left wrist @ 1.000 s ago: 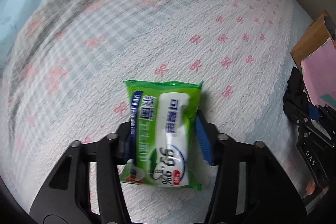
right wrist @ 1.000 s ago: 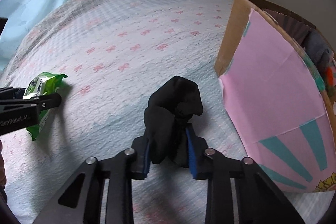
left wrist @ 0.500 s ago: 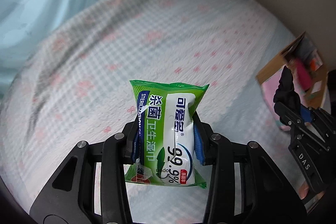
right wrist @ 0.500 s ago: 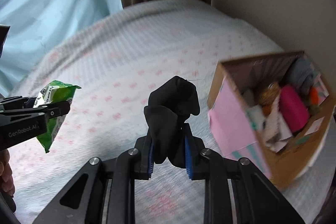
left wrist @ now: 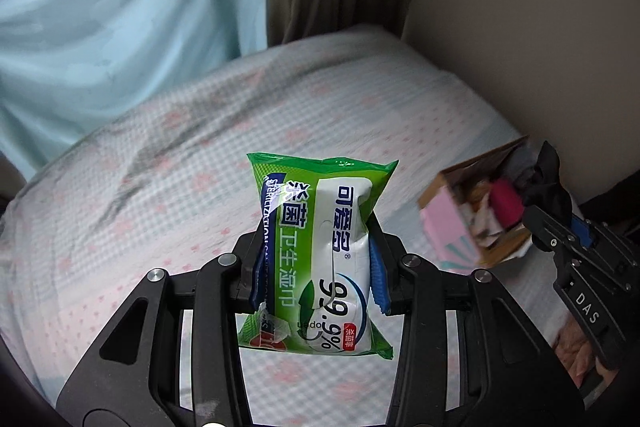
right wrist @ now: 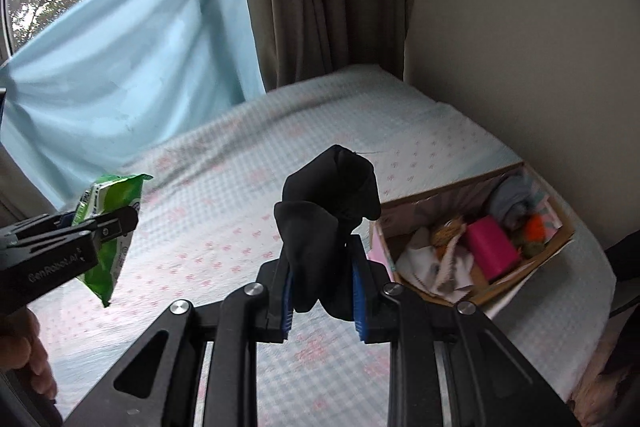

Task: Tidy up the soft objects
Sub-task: 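Lift the green packet and black sock and carry both over the box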

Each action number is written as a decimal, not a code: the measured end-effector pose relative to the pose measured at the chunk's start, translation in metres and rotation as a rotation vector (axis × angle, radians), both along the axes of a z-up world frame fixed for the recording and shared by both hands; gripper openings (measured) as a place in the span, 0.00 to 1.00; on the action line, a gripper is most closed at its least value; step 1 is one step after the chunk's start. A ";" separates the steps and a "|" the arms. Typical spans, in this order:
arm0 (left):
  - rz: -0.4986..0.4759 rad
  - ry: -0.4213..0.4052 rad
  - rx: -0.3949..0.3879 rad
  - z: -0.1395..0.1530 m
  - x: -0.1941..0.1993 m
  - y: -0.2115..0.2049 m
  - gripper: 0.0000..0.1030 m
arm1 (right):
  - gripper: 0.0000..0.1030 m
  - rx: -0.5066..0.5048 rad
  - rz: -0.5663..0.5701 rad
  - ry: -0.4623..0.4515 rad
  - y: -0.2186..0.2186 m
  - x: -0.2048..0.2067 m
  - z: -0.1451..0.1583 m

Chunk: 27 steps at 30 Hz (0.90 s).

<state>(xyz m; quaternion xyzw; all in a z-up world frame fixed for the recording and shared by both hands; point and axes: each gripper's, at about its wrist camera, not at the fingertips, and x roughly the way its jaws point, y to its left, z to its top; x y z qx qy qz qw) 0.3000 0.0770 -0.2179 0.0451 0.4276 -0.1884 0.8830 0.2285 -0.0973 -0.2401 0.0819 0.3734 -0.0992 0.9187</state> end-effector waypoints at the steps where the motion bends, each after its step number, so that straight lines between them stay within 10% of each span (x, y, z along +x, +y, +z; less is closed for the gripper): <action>1: -0.003 -0.005 -0.009 0.006 -0.005 -0.004 0.36 | 0.21 0.001 0.001 -0.002 -0.003 -0.003 0.007; 16: -0.030 -0.008 -0.048 0.046 -0.041 -0.111 0.36 | 0.21 0.064 -0.041 0.048 -0.138 -0.028 0.047; 27: 0.001 0.194 -0.039 -0.025 -0.013 -0.248 0.36 | 0.21 0.106 0.105 0.203 -0.232 0.018 0.002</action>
